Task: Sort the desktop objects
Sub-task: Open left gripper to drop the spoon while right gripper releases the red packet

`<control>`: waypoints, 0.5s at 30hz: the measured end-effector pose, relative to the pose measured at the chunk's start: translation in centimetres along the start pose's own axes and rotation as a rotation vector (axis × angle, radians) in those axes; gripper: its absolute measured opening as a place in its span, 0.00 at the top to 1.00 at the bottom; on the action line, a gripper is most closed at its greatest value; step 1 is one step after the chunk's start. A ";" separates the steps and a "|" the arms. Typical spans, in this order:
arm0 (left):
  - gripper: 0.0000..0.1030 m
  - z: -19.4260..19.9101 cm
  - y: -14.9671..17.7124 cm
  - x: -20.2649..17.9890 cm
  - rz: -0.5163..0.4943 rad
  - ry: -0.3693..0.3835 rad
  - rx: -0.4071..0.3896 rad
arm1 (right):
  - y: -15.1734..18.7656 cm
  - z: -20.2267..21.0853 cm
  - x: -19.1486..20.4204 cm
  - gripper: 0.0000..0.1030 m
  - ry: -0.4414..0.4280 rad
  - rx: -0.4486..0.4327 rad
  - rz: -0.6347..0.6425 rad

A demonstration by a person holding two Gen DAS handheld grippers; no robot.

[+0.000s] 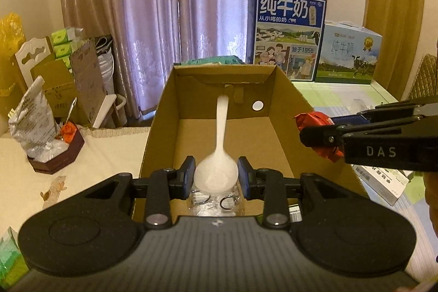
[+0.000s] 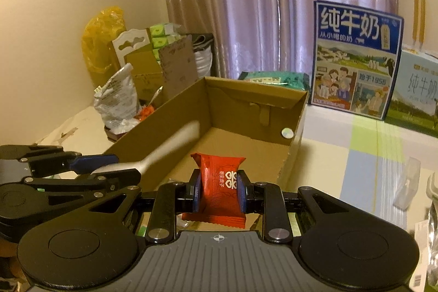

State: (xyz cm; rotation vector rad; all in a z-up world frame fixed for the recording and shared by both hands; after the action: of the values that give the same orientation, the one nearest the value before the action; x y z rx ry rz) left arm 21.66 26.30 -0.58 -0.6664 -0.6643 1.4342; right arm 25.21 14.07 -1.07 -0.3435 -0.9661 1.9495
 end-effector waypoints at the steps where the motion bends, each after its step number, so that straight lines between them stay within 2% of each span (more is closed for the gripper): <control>1: 0.71 -0.2 0.0 0.1 0.007 0.000 -0.001 | 0.0 -0.2 -0.1 0.78 0.000 0.003 -0.005; 7: 0.68 0.3 0.2 0.5 0.024 -0.009 -0.019 | -0.3 -0.4 -0.8 0.75 -0.010 -0.002 -0.044; 8: 0.68 0.5 0.2 0.7 0.029 -0.012 -0.020 | -0.4 -0.3 -0.8 0.70 -0.013 -0.008 -0.051; 9: 0.68 0.7 0.2 0.8 0.033 -0.016 -0.023 | -0.5 -0.1 -0.9 0.58 -0.013 -0.015 -0.057; 11: 0.67 1.2 0.3 1.0 0.042 -0.021 -0.027 | -0.8 0.6 -1.3 0.44 -0.017 -0.041 -0.076; 15: 0.64 2.4 0.6 1.1 0.053 -0.027 -0.038 | -1.1 2.3 -2.0 0.41 -0.014 -0.071 -0.098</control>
State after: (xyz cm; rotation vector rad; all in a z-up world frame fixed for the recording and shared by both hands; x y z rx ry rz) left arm 19.52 27.49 0.52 -0.6998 -0.7005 1.4848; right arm 25.61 11.59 0.99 -0.3174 -1.0443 1.8350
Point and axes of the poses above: each gripper's, at about its wrist camera, not at the fingertips, and z roughly against the way its jaws point, x to its left, y to its underside, the point moved 9 cm from there along -z, roughly the way its jaws point, and after that the axes turned 6 degrees about x, right-handed, at the moved point
